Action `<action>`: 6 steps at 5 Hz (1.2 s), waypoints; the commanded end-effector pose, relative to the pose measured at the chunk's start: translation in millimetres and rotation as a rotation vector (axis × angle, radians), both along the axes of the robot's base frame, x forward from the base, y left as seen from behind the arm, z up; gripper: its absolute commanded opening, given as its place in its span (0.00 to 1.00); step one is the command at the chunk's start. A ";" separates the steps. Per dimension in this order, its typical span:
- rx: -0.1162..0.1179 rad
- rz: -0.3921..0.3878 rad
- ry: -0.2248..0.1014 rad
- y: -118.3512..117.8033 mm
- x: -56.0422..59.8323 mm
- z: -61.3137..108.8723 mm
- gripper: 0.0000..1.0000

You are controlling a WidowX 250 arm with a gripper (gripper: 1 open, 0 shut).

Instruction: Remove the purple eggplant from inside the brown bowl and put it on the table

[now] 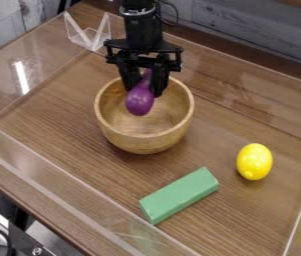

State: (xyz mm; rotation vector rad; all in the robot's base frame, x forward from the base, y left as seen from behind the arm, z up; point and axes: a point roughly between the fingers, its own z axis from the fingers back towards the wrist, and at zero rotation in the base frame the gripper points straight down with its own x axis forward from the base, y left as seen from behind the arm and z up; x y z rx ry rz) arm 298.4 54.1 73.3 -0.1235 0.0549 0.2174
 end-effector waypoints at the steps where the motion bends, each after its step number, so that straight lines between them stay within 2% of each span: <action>1: 0.010 0.013 -0.057 4.0 9.8 14.7 0.00; 4: 0.006 0.020 -0.055 1.6 10.8 10.9 0.00; 6: 0.008 0.030 -0.064 20.1 -0.3 19.7 0.00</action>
